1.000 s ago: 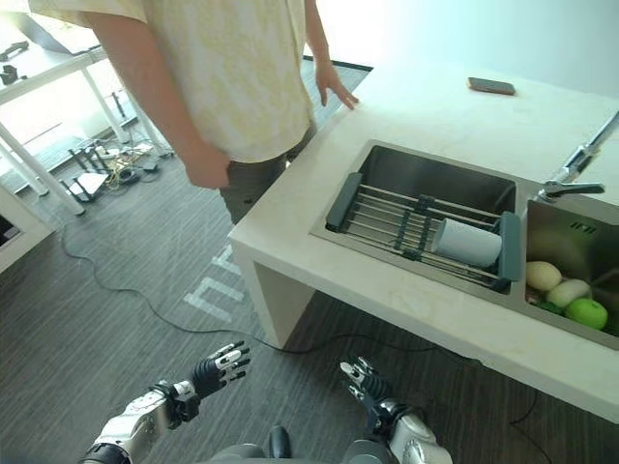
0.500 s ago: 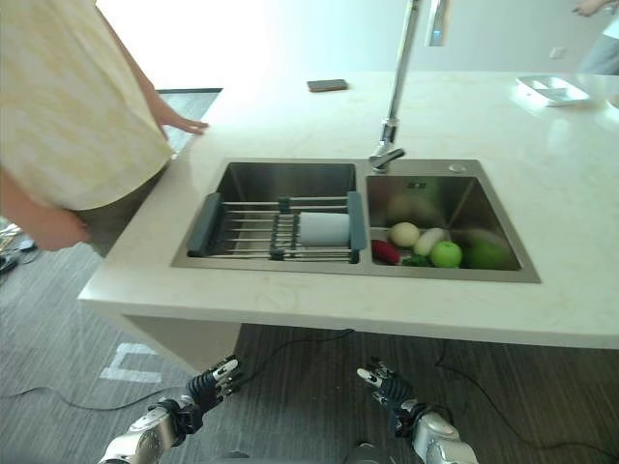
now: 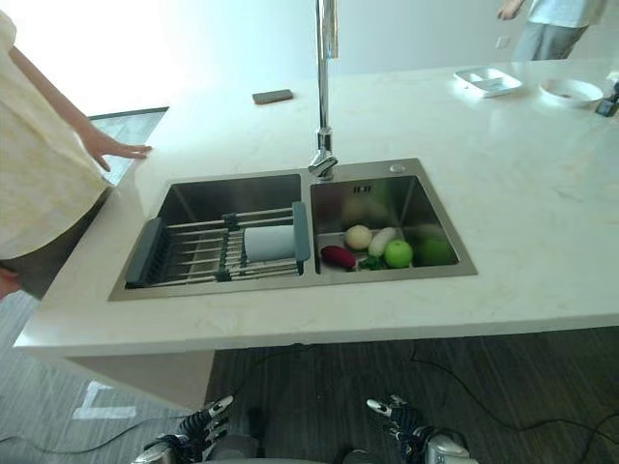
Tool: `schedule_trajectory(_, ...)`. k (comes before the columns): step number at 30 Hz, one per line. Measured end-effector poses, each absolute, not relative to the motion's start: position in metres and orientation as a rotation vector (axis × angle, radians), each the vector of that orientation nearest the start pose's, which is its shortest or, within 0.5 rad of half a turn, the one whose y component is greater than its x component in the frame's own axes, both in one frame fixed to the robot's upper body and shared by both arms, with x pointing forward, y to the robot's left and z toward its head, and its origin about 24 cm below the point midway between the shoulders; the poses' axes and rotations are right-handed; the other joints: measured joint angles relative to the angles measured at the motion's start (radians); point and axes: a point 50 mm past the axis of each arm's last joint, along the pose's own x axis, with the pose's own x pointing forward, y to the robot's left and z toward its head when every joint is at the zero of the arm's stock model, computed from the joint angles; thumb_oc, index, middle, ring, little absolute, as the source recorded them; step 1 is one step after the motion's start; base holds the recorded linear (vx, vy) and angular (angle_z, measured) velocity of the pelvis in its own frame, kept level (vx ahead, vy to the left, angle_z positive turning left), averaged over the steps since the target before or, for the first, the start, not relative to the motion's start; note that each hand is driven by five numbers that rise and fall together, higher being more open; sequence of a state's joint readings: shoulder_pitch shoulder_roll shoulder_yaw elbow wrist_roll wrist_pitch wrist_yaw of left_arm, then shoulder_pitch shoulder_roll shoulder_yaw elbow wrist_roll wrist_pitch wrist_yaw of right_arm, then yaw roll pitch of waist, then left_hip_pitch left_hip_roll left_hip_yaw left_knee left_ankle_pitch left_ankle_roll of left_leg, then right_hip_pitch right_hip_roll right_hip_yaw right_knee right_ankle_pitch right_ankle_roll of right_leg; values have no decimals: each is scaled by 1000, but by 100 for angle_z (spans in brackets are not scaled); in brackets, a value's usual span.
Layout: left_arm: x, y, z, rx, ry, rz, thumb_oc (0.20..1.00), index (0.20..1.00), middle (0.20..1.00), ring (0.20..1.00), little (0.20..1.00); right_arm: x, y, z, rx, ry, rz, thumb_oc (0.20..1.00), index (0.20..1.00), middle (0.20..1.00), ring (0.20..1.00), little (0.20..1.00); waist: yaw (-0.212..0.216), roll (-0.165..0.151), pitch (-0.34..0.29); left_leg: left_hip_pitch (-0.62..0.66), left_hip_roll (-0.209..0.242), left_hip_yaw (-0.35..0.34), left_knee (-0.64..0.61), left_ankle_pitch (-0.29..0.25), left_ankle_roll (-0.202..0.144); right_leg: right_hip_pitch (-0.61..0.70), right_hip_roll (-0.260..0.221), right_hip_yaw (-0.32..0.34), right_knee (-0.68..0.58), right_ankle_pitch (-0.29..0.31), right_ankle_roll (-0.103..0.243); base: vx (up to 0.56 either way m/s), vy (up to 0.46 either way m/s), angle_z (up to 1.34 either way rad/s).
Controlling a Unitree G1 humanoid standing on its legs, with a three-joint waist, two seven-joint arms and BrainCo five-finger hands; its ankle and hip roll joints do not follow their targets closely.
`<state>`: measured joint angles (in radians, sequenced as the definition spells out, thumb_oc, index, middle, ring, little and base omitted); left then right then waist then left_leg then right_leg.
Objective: Place the dishes in the dishwasher.
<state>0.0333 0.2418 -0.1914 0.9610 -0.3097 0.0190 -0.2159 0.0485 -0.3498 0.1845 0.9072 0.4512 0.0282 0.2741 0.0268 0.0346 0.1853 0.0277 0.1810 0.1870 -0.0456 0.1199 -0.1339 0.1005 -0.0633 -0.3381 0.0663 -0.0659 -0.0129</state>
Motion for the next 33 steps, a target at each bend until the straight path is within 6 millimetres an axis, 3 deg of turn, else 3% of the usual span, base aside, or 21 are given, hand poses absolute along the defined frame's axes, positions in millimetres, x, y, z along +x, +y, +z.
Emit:
schedule_trajectory(3,130,206,-146,15,1041,-125,1000,1000,1000,1000,1000,130,-244,-132,132,977,32,1000,1000,1000,1000,1000,-9,38,-10,74,-8,14,-42,4,30,-11,2,-2,27,-14,33,29,50,7)
schedule_trajectory(6,123,218,-150,13,1111,-56,1000,1000,1000,1000,1000,131,-233,-137,147,981,47,1000,1000,1000,1000,1000,6,4,-11,79,-51,18,-42,-20,63,-25,-48,21,44,-14,72,33,6,-6)
schedule_trajectory(8,102,226,-157,-100,1226,64,1000,1000,1000,1000,1000,134,-228,-138,159,983,45,1000,1000,1000,1000,1000,9,-1,-9,80,-75,17,-42,-46,77,-21,-72,21,37,-4,99,59,-56,4)
schedule_trajectory(10,54,234,-168,-289,1388,310,1000,1000,1000,1000,1000,131,-224,-143,204,989,2,1000,1000,1000,1000,1000,17,-7,-12,91,-83,18,-42,-58,79,-4,-80,21,21,-3,114,55,-54,-1)
schedule_trajectory(12,-6,235,-170,-323,1646,438,1000,1000,1000,1000,1000,124,-227,-145,201,1010,-20,1000,1000,1000,1000,1000,19,-7,-21,95,-84,17,-43,-73,79,-5,-80,21,19,-7,118,42,-4,1)
schedule_trajectory(13,-22,233,-169,-367,1702,489,1000,1000,1000,1000,1000,119,-230,-146,198,1019,-35,1000,1000,1000,1000,1000,23,-1,-27,96,-84,17,-43,-72,80,-5,-80,22,18,-7,118,36,18,3)
schedule_trajectory(14,-27,232,-169,-442,1710,551,1000,1000,1000,1000,1000,113,-235,-146,209,1025,-67,1000,1000,1000,1000,1000,25,10,-38,97,-85,18,-43,-68,86,-3,-81,21,18,-3,114,0,0,0)
schedule_trajectory(16,-18,233,-168,-511,1674,590,1000,1000,1000,1000,1000,105,-241,-147,203,1045,-90,1000,1000,1000,1000,1000,28,32,-70,96,-87,21,-42,-61,84,0,-81,21,6,5,110,4,52,-4)
schedule_trajectory(18,-5,243,-166,-436,1672,598,1000,1000,1000,1000,1000,99,-258,-146,193,1064,-154,1000,1000,1000,1000,1000,30,62,-98,96,-92,24,-42,-59,86,2,-85,23,-3,9,114,-11,148,-5)
schedule_trajectory(19,-15,261,-160,-255,1757,674,1000,1000,1000,1000,1000,92,-281,-142,144,1100,-203,1000,1000,1000,1000,1000,26,91,-107,96,-97,24,-42,-59,87,5,-88,25,-18,19,119,-2,137,-4)
schedule_trajectory(21,-32,311,-140,-67,1762,922,1000,1000,1000,1000,1000,83,-318,-129,67,1122,-287,1000,1000,1000,1000,1000,15,139,-106,95,-99,37,-43,-63,91,15,-86,32,-52,28,127,-10,43,-8)
schedule_trajectory(22,-25,366,-111,-46,1564,1158,1000,1000,1000,1000,1000,68,-332,-126,71,1147,-356,1000,1000,1000,1000,1000,28,158,-103,94,-97,36,-43,-63,91,23,-81,28,-66,34,123,0,0,0)
schedule_trajectory(23,-15,397,-91,26,1433,1241,1000,1000,1000,1000,1000,59,-337,-125,73,1167,-388,1000,1000,1000,1000,1000,35,173,-104,93,-97,31,-43,-63,91,25,-81,25,-66,39,131,-8,-29,12)
schedule_trajectory(24,10,433,-59,76,1204,1341,1000,1000,1000,1000,1000,49,-335,-129,85,1201,-404,1000,1000,1000,1000,1000,40,186,-105,92,-98,23,-49,-62,90,29,-79,21,-70,40,132,-6,-59,18)
schedule_trajectory(25,42,468,-15,182,923,1387,1000,1000,1000,1000,1000,40,-328,-134,112,1230,-413,1000,1000,1000,1000,1000,56,184,-105,89,-98,14,-49,-65,82,31,-79,14,-60,37,133,-7,-117,17)
schedule_trajectory(26,70,483,22,302,704,1394,1000,1000,1000,1000,1000,39,-321,-137,131,1227,-406,1000,1000,1000,1000,1000,61,185,-107,82,-98,11,-49,-73,86,28,-80,14,-59,37,133,-4,-177,12)
schedule_trajectory(27,106,489,76,430,428,1364,1000,1000,1000,1000,1000,38,-305,-144,159,1217,-377,1000,1000,1000,1000,1000,71,166,-108,78,-98,7,-48,-69,82,28,-80,10,-52,38,132,7,-232,20)
schedule_trajectory(28,145,471,132,555,140,1236,1000,1000,1000,1000,1000,28,-286,-151,204,1231,-360,1000,1000,1000,1000,1000,83,131,-115,79,-98,-8,-47,-61,75,34,-79,-5,-48,34,127,18,-188,21)
schedule_trajectory(29,162,455,158,619,11,1148,1000,1000,1000,1000,1000,25,-277,-154,227,1232,-351,1000,1000,1000,1000,1000,90,111,-115,80,-97,-10,-44,-58,79,32,-78,-7,-46,30,124,18,-139,20)
schedule_trajectory(31,194,413,189,689,-208,973,1000,1000,1000,1000,1000,26,-265,-158,282,1210,-364,1000,1000,1000,1000,1000,98,83,-118,80,-98,-13,-43,-58,79,31,-80,-9,-44,23,130,9,-59,4)
schedule_trajectory(33,223,378,174,709,-202,801,1000,1000,1000,1000,1000,41,-253,-160,334,1167,-361,1000,1000,1000,1000,1000,64,62,-124,82,-99,-9,-45,-59,80,29,-80,-1,-45,26,132,8,-69,-7)
